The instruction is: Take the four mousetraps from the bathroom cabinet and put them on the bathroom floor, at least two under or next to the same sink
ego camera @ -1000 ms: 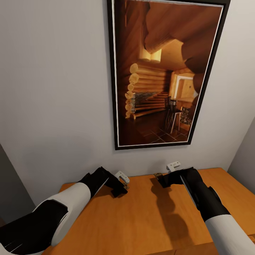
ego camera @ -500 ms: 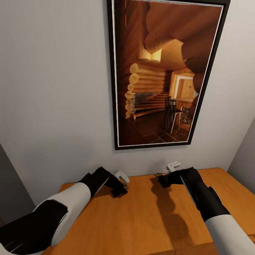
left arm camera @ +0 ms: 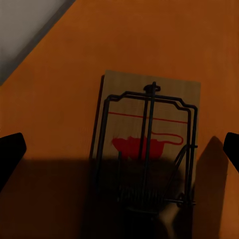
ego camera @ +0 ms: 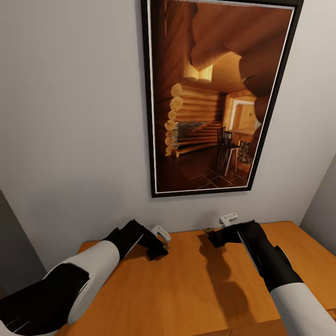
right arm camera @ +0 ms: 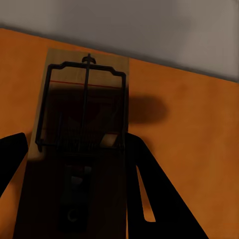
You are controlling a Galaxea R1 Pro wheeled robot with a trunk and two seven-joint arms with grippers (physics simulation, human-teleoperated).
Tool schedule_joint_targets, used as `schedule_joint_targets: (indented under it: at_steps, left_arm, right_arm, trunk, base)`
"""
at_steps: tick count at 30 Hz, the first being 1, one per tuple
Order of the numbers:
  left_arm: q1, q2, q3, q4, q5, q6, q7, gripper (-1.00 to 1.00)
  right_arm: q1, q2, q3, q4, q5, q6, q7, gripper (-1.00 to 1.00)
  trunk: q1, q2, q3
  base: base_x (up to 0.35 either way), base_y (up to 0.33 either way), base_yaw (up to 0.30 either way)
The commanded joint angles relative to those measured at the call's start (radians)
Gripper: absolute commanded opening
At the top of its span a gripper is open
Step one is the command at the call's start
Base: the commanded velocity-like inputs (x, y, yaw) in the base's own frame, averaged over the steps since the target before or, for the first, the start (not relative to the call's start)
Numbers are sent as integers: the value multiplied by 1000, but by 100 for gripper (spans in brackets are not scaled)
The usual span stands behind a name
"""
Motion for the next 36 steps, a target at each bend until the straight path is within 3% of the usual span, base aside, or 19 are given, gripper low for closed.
schedule_joint_targets:
  at_steps: [1, 36]
  left_arm:
    - [1, 0, 4, 7, -7, 7, -7, -100]
    - [1, 0, 7, 4, -8, 4, -4, -100]
  right_arm:
    - [-1, -1, 2, -1, 11, 2, 8, -100]
    - [-1, -1, 2, 0, 11, 2, 7, -100]
  trunk:
    - [0, -1, -2]
    - [0, -1, -2]
  base:
    - [0, 0, 0]
    - [0, 0, 0]
